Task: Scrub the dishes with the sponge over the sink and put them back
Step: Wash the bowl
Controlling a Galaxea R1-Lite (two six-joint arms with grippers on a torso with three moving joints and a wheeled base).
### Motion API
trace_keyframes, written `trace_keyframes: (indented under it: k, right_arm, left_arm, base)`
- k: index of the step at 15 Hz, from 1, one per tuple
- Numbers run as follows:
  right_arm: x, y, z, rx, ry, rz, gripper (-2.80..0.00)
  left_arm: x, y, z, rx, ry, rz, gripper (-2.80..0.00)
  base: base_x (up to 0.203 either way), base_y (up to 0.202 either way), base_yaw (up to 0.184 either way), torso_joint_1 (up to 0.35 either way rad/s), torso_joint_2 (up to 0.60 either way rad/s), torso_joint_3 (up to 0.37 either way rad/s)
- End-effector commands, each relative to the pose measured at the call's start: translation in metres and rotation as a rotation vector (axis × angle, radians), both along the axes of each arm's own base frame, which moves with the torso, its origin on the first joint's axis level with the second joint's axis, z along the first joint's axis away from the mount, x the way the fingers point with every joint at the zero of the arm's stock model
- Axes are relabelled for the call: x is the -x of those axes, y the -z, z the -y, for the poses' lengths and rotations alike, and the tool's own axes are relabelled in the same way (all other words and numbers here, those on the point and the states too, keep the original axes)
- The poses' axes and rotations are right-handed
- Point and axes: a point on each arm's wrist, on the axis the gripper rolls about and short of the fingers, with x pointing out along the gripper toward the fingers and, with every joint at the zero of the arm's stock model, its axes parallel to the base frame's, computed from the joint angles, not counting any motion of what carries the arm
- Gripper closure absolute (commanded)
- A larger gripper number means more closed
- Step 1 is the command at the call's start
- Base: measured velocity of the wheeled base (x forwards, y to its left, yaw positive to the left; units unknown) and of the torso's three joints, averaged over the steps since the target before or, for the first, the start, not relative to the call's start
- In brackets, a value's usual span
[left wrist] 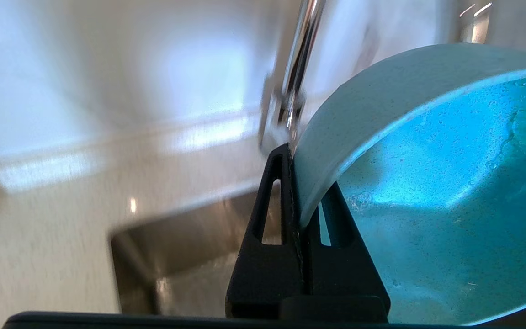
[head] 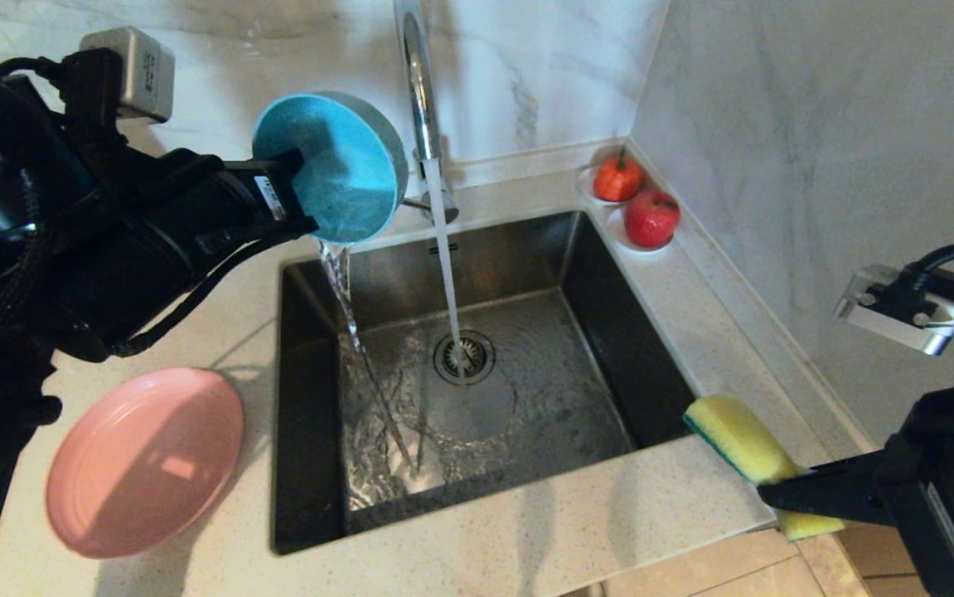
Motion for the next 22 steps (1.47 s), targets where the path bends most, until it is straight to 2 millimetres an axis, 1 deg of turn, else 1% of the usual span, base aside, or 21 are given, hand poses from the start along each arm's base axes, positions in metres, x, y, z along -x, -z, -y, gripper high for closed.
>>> trace_keyframes:
  k: [1, 3, 7, 9, 11, 14, 17, 22]
  right_arm:
    - [0.0, 0.006, 0.0, 0.001, -0.014, -0.028, 0.0]
    - [-0.001, 0.007, -0.002, 0.005, -0.015, -0.03, 0.0]
    - [-0.004, 0.011, -0.006, -0.008, -0.051, -0.07, 0.0]
    - [-0.005, 0.012, -0.006, -0.018, -0.063, -0.088, 0.0]
    - [-0.003, 0.012, -0.004, -0.021, -0.065, -0.092, 0.0]
    - [0.002, 0.011, -0.002, -0.06, -0.095, -0.121, 0.0]
    - [0.006, 0.009, 0.0, -0.097, -0.115, -0.155, 0.0]
    - [0.008, 0.012, 0.002, -0.088, -0.118, -0.18, 0.0]
  left_arm:
    - [0.004, 0.01, -0.001, 0.004, -0.003, 0.059, 0.0]
    - [0.002, 0.016, -0.001, -0.014, -0.013, 0.109, 0.0]
    - [0.002, 0.015, -0.002, 0.026, -0.021, 0.225, 0.0]
    - [0.0, 0.017, -0.003, 0.033, -0.024, 0.241, 0.0]
    - [0.002, 0.015, -0.004, 0.043, -0.022, 0.257, 0.0]
    - [0.008, 0.01, -0.006, 0.052, -0.02, 0.274, 0.0]
    - [0.024, -0.001, -0.013, 0.066, -0.02, 0.306, 0.0]
    - [0.027, 0.002, -0.014, 0.066, -0.017, 0.311, 0.0]
  base:
    - [0.0, 0.0, 0.0, 0.0, 0.0, 0.0]
    - [0.0, 0.0, 0.0, 0.0, 0.0, 0.0]
    - [0.0, 0.0, 0.0, 0.0, 0.0, 0.0]
    - [0.0, 0.0, 0.0, 0.0, 0.0, 0.0]
    - [0.0, 0.0, 0.0, 0.0, 0.0, 0.0]
    - [0.0, 0.0, 0.0, 0.0, 0.0, 0.0]
    - [0.0, 0.0, 0.0, 0.0, 0.0, 0.0]
    - [0.0, 0.0, 0.0, 0.0, 0.0, 0.0]
